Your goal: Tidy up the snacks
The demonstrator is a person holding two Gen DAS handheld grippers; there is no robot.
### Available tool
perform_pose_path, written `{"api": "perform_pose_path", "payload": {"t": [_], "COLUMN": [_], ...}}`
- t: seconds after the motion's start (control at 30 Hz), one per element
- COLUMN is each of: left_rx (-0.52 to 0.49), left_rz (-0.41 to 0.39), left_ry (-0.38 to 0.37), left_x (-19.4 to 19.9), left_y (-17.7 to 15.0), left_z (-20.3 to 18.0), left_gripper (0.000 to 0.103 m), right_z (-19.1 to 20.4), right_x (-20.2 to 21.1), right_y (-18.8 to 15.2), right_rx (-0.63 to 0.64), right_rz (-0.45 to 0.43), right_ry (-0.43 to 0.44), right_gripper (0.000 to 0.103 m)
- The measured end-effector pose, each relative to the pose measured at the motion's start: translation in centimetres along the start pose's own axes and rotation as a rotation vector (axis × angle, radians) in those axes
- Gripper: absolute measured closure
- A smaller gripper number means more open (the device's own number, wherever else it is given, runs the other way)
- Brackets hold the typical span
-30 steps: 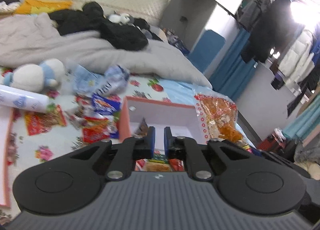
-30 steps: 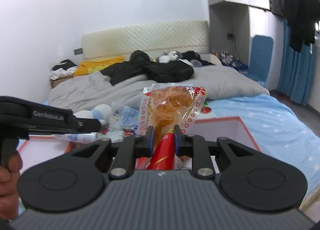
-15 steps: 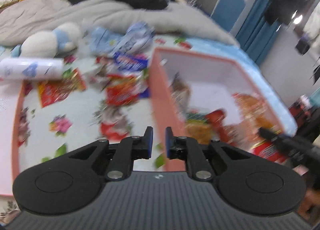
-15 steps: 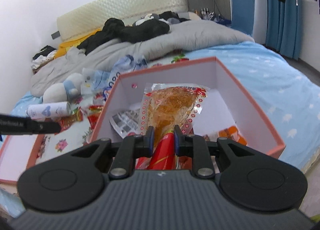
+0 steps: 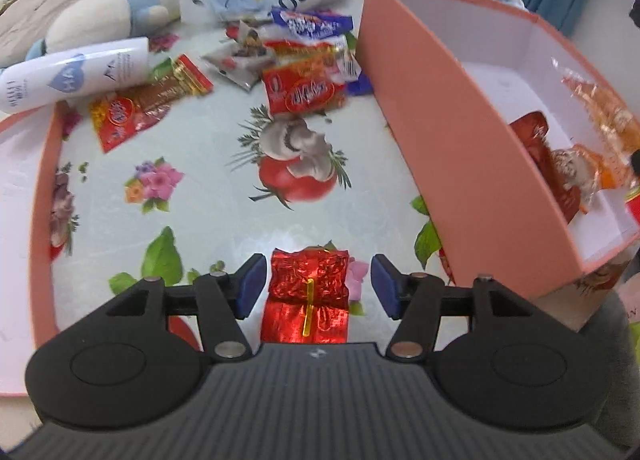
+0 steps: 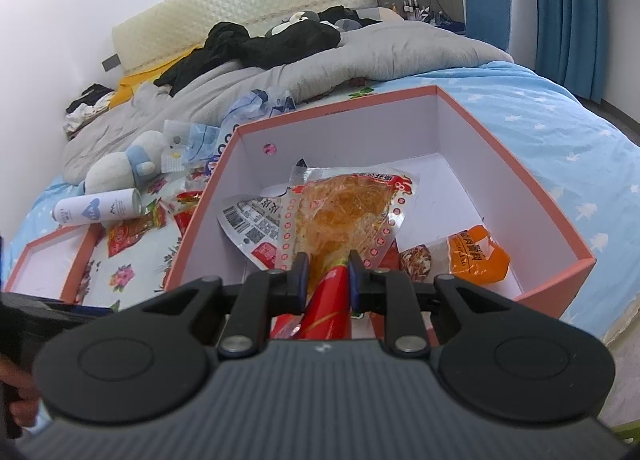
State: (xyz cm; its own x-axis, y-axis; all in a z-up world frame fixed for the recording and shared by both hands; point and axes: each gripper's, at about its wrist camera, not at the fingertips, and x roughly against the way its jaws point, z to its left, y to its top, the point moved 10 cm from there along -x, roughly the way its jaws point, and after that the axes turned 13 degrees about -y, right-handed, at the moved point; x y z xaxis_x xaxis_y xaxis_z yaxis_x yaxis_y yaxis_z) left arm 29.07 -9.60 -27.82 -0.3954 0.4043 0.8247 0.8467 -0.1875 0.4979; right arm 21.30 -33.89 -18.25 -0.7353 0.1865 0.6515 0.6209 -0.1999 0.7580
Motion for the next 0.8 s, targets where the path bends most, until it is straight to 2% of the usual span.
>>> {"api": "perform_pose_path", "payload": {"t": [0.27, 0.4, 0.5, 0.7, 0.8], "left_rx": [-0.001, 0.033, 0.033, 0.048, 0.067], "left_rz": [0.052, 0.045, 0.039, 0.03, 0.002], "left_ry": [0.052, 0.013, 0.022, 0.018, 0.017], "left_x": [-2.7, -3.2, -3.3, -3.0, -1.9], "left_y": [-0.9, -1.0, -0.9, -0.4, 0.9], "left_z": [0.9, 1.2, 1.3, 1.0, 0.4], "left_gripper": [0.04, 0.04, 0.046, 0.047, 0.047], "right_z": [0.0, -0.1, 0.0, 0.1, 0.2], "right_x": [-0.1, -0.2, -0.3, -0.3, -0.6], "right_y": [0.1, 0.0, -0.1, 0.4, 0.5], "right_rx": [0.004, 0.004, 0.005, 0.006, 0.006], "right_rz": [-0.001, 0.001, 0.003, -0.003, -0.002], "right_ry": [0.005, 0.004, 0.002, 0.004, 0.008], "right_gripper": [0.081, 0.081, 0.081, 0.08, 0.08]}}
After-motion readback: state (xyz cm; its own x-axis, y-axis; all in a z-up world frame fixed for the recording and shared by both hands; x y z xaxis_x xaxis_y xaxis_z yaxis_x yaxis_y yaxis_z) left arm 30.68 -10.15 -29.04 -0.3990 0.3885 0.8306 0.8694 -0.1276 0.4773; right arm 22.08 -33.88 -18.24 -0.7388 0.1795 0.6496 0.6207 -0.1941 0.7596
